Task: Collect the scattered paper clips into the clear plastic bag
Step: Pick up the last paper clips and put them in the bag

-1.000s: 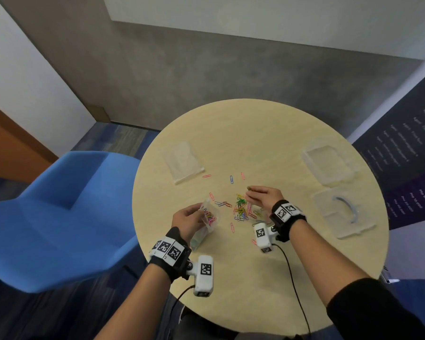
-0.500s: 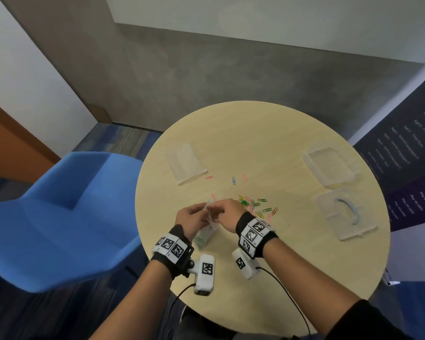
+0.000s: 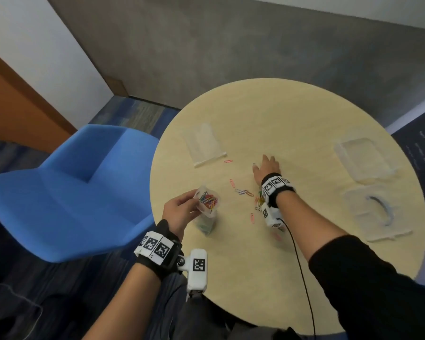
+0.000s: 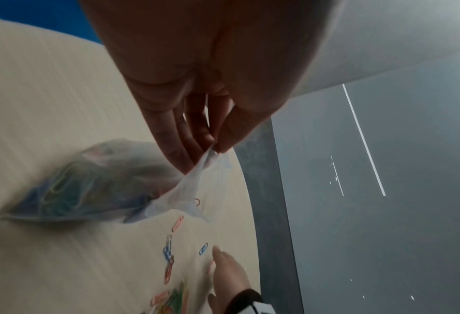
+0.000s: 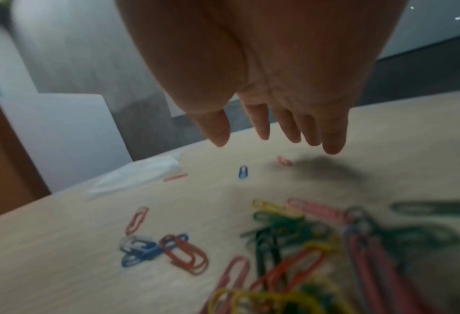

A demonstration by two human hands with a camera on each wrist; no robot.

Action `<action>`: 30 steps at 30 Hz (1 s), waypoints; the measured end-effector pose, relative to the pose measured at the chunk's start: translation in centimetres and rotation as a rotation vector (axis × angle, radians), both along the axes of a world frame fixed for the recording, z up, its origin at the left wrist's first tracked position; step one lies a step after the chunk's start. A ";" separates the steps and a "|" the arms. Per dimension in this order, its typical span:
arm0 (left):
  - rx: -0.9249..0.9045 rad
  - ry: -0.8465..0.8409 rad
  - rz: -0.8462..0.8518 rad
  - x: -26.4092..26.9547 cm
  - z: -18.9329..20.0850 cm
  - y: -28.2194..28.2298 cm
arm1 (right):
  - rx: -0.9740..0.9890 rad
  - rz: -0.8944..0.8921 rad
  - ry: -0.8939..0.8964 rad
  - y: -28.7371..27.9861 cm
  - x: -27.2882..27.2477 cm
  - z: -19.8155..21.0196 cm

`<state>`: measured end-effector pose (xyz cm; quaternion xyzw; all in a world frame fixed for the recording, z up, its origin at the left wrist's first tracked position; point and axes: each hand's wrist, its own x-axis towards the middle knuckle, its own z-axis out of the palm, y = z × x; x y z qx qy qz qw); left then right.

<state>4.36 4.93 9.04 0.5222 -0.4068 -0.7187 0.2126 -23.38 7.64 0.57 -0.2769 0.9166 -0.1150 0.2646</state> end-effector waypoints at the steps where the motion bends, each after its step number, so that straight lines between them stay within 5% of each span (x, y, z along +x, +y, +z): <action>1: -0.003 -0.002 0.006 0.5 0.0 0.0 | 0.049 -0.002 0.007 -0.6 0.2 -0.9; 5: -0.010 -0.016 0.026 2.0 -0.2 -0.3 | 0.061 0.113 0.092 -3.1 3.2 -2.0; 9: -0.009 -0.014 0.037 2.4 -0.2 -0.3 | 0.103 0.412 0.122 -5.0 6.2 -2.4; 15: -0.008 -0.053 0.042 2.5 -0.3 -0.1 | 0.272 0.774 0.225 -1.4 8.5 -2.1; 23: 0.019 -0.028 -0.008 1.5 -0.1 0.6 | 0.368 0.719 0.252 8.9 6.1 -1.6; 30: 0.073 -0.023 -0.073 -0.9 0.3 2.7 | 0.219 0.656 0.248 8.3 5.0 -1.1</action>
